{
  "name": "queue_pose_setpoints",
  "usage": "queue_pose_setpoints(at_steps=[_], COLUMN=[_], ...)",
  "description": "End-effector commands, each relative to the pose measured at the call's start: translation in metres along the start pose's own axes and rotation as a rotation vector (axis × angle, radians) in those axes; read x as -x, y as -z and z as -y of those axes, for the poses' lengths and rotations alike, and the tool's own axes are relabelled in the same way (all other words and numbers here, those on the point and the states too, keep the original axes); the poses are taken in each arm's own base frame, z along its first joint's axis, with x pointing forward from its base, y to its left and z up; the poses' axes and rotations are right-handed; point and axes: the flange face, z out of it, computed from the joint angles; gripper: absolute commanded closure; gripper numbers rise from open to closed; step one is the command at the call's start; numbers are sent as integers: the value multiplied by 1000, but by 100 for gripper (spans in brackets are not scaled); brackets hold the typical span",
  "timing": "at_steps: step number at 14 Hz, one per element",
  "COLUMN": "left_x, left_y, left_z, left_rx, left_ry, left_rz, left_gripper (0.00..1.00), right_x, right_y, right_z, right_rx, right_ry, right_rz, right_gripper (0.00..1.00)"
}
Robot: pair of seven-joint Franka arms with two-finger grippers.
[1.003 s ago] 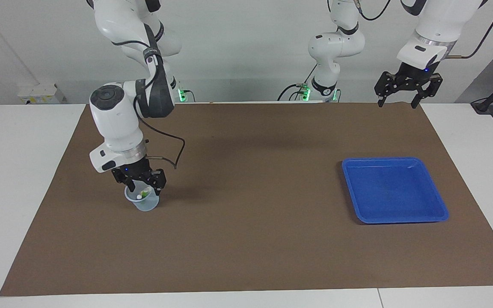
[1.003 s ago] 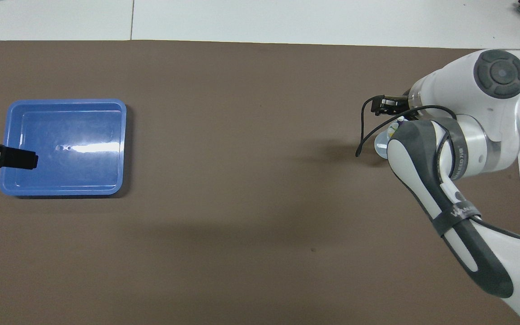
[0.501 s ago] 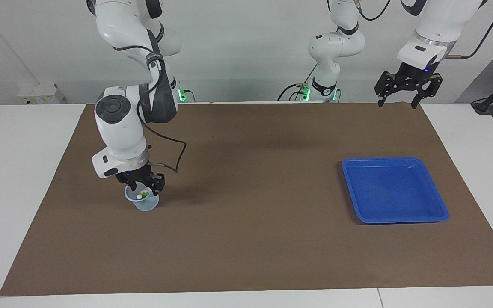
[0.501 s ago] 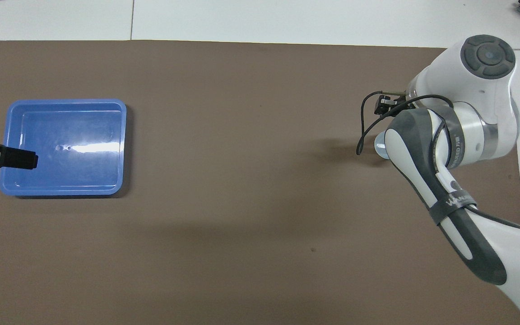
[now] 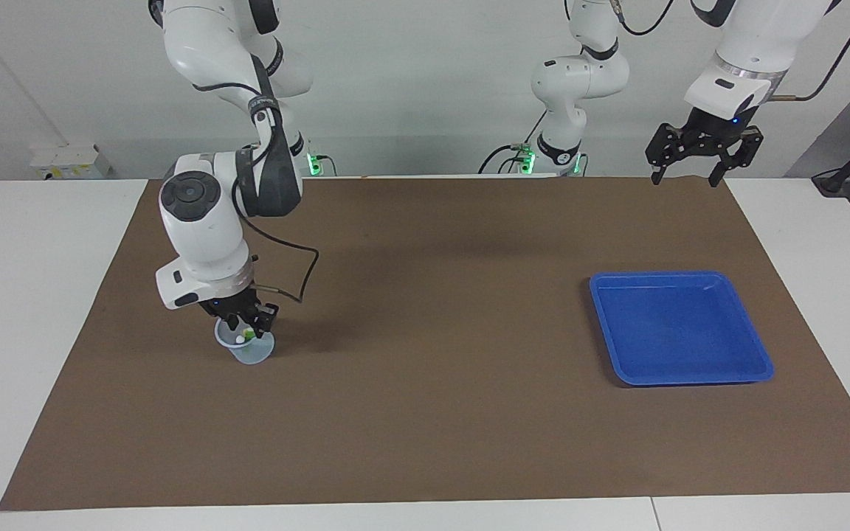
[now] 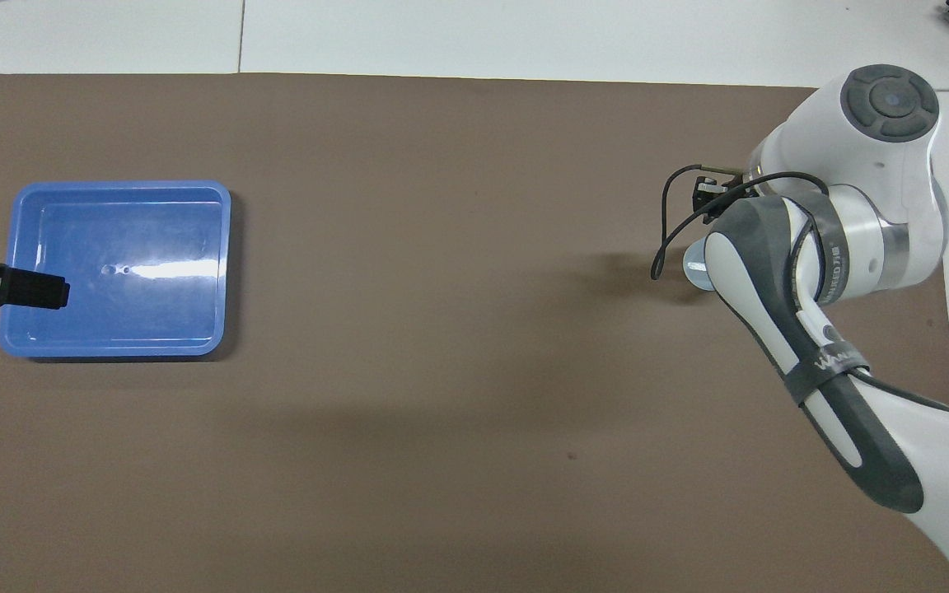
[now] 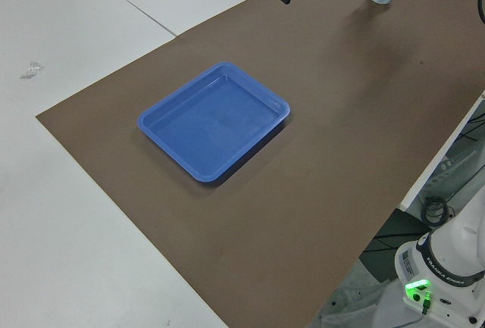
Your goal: Right arm passes pens to left for tray arrangement
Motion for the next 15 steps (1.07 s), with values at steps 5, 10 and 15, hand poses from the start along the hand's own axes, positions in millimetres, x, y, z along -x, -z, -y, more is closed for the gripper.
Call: queue_pose_setpoints(at_steps=[5, 10, 15], left_x=[10, 10, 10], left_y=[1, 1, 1], left_z=[1, 1, 1], left_rx=[-13, -13, -13], left_ry=[-8, -8, -8], left_rz=[3, 3, 3], left_gripper=[0, 0, 0], right_x=[-4, -5, -6], right_y=[-4, -9, -16], right_z=[-4, -6, -7], right_rx=[22, 24, 26], right_ry=[-28, -32, -48], right_rz=[-3, 0, 8], right_gripper=[61, 64, 70])
